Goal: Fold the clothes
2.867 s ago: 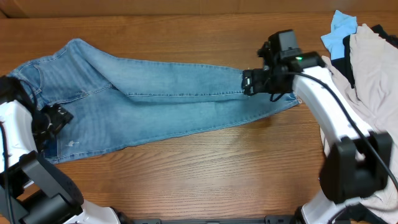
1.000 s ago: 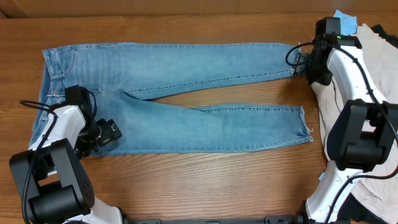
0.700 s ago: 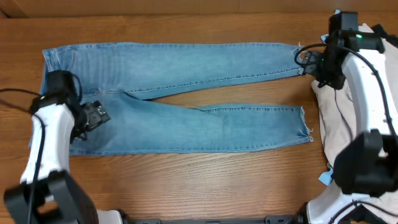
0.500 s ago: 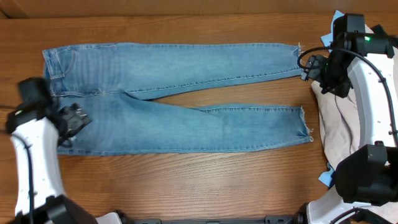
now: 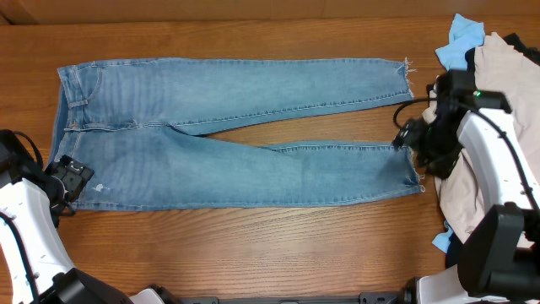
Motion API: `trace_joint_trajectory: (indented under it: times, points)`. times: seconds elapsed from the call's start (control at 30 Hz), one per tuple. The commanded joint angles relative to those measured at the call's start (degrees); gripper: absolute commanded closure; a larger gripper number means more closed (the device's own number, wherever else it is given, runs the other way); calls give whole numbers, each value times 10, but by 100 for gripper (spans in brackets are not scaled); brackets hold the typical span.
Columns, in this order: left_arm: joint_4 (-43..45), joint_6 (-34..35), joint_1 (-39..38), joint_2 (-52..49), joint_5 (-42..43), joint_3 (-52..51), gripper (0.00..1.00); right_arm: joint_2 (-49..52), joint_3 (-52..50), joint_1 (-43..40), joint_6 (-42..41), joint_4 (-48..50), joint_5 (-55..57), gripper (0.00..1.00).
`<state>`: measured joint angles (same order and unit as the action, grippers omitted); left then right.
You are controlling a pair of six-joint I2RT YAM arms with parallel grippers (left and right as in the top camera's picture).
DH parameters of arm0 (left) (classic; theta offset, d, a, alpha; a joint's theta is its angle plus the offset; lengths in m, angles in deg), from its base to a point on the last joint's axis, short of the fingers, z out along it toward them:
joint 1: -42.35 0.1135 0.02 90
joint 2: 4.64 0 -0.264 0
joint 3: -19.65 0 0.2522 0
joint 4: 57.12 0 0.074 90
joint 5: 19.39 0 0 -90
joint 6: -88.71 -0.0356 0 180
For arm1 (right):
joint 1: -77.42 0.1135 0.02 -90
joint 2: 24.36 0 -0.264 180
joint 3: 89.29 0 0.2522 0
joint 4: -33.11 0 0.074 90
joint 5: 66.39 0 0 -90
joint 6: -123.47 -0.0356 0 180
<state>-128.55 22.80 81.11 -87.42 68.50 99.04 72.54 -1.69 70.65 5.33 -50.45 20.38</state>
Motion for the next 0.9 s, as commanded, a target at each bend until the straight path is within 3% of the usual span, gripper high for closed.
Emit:
trace_joint_trajectory:
  times: [0.0,0.3,0.53,0.6,0.63,0.7,0.73,0.87]
  points:
    - [3,12,2,6,6,-3,0,-8,-65,-6,-45,41,-25,16]
    - [9,12,2,6,6,-3,0,-8,-177,-50,-79,148,-24,18]
    - [9,12,2,6,6,-3,0,-8,-224,-68,-79,229,-25,26]
    - [8,12,2,6,6,-3,0,-8,-228,-68,-79,235,-25,39]
    - [7,12,2,6,6,-3,0,-8,-228,-68,-79,236,-24,50]
    - [7,12,2,6,6,-3,0,-8,-228,-68,-78,243,-24,82]
    - [7,12,2,6,6,-3,0,-8,-228,-68,-79,248,-24,91]
    - [-7,13,2,6,-5,-4,0,-8,-228,-68,-76,250,-24,96]
